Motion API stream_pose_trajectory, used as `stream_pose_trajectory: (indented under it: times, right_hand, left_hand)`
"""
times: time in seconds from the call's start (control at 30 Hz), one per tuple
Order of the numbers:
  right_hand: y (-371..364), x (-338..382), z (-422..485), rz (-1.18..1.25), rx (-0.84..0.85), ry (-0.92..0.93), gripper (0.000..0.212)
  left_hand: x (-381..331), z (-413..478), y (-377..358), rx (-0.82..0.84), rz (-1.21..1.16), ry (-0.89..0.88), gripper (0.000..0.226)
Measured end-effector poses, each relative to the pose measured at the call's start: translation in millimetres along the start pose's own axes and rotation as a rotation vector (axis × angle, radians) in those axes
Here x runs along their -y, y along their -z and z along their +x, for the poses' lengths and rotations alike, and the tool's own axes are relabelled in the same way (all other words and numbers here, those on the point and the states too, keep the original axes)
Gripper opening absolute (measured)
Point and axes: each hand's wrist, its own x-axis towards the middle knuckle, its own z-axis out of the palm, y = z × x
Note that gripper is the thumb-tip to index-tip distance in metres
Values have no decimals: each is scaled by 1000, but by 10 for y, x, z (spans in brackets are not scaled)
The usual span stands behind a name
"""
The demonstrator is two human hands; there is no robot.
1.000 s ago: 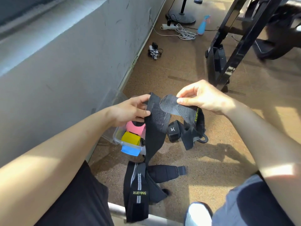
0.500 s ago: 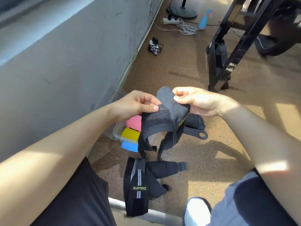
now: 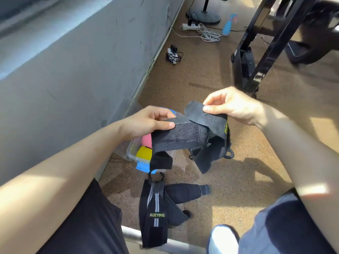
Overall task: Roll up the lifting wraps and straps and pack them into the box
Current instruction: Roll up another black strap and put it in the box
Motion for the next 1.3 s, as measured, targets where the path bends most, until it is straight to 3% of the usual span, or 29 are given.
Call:
stream_pose_trajectory:
  times: [0.17,0.53,0.87,1.1,1.23,1.3]
  right_hand:
    - [182,-1,-66,-109,-126,4,5]
    - [-392,42,40,-260,121,63,1]
    - [-557,-2,93,-281,137,41,4]
    - [-606,-32,111,-324,73,81,17]
    - [-586,-1,82,-259,169,20,45]
    - [-591,31,60,-291,216,23,38]
  left_hand:
    - [76,-13,145,-87,72,76,9]
    - [37,-3,94,-25,25,62,20]
    - [-10,15,13,-25,-52,89,36]
    - [3,-19,30,9,19,-9,26]
    - [-28,-56,59,34,-2,-39,23]
    - [-46,-69,66,41,0,-42,21]
